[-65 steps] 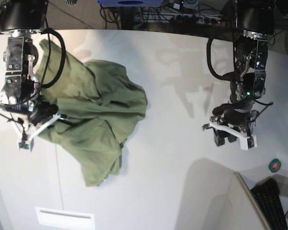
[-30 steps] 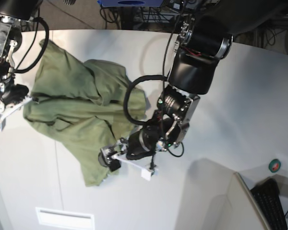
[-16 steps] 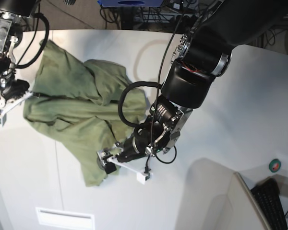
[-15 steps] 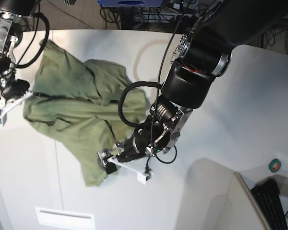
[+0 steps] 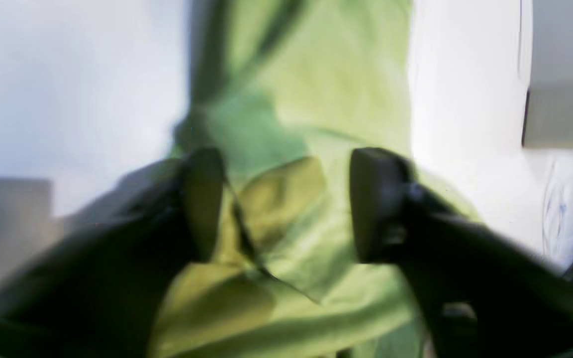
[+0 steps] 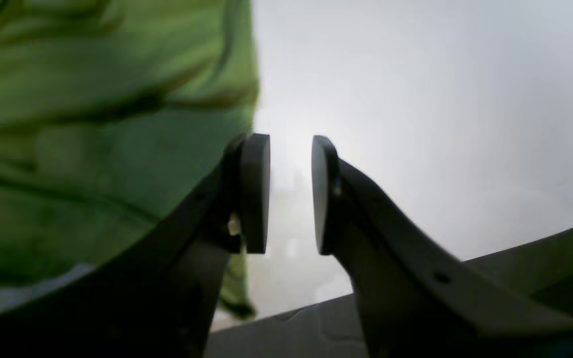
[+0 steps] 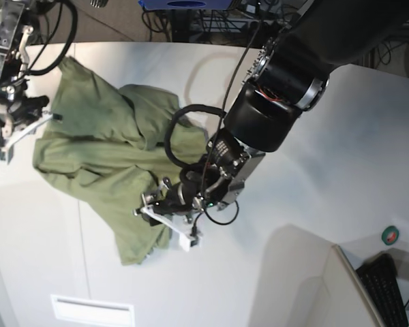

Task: Layout the t-shirt on the table in an organized manner, then fold the t-shirt properly
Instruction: 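Grasp the t-shirt fabric with the left gripper and pull it outward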

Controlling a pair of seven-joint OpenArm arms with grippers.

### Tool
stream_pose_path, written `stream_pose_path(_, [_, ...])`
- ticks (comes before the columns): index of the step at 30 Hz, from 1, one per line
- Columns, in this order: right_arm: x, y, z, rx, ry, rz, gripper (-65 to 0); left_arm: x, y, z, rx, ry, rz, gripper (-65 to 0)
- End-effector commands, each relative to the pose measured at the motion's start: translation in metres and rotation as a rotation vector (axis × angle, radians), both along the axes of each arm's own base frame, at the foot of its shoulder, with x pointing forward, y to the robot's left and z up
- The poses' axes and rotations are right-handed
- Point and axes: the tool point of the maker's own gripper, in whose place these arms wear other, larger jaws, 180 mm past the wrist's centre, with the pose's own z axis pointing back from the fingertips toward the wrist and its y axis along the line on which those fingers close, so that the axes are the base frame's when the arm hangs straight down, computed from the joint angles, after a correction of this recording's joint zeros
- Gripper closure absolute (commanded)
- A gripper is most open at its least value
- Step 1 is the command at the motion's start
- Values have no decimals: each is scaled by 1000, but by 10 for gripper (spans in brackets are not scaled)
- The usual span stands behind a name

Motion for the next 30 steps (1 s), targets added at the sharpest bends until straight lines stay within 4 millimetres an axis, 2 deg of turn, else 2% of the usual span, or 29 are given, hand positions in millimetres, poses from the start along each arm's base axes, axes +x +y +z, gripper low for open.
stream_pose_path(1, [7, -7, 10, -36, -37, 11, -140, 22, -4, 25, -27, -86, 23, -230])
stream_pose_path(6, [3, -9, 8, -37, -27, 7, -140, 26, -1, 28, -31, -104, 42, -25])
stream_pose_path(7, [0, -9, 6, -37, -19, 7, -140, 28, -2, 30, -34, -110, 41, 0])
stream_pose_path(10, [-4, -7, 3, -35, -6, 13, -140, 33, -4, 39, -41, -131, 39, 0])
stream_pose_path(12, [-7, -5, 1, -34, 2, 21, -140, 38, -9, 54, -64, -167, 36, 0])
stream_pose_path(14, [2, 4, 2, -34, -18, 80, -140, 40, -14, 72, -103, -206, 37, 0])
stream_pose_path(16, [21, 18, 10, -35, -72, 146, -140, 34, 10, 69, -108, -186, 50, 0])
stream_pose_path(17, [33, 26, 14, -31, -98, 170, -140, 28, 24, 64, -112, -161, 57, 0])
stream_pose_path(19, [56, 36, 17, -17, -125, 193, -140, 8, 31, 52, -119, -95, 37, 0])
stream_pose_path(22, [88, 37, 10, 10, -126, 183, -140, -24, 13, 31, -101, -27, -46, 0])
stream_pose_path(23, [96, 30, 9, -6, -118, 180, -140, -34, 8, 23, -90, -9, -67, 0])
stream_pose_path(27, [113, 19, 2, -58, -73, 176, -134, -58, 12, -17, -6, 72, -50, 0])
stream_pose_path(28, [116, 18, -1, -62, -63, 174, -114, -63, 8, -25, 17, 74, -60, 0])
stream_pose_path(30, [121, 17, -2, -64, -60, 173, 0, -75, -1, -39, 77, 68, -97, 0])
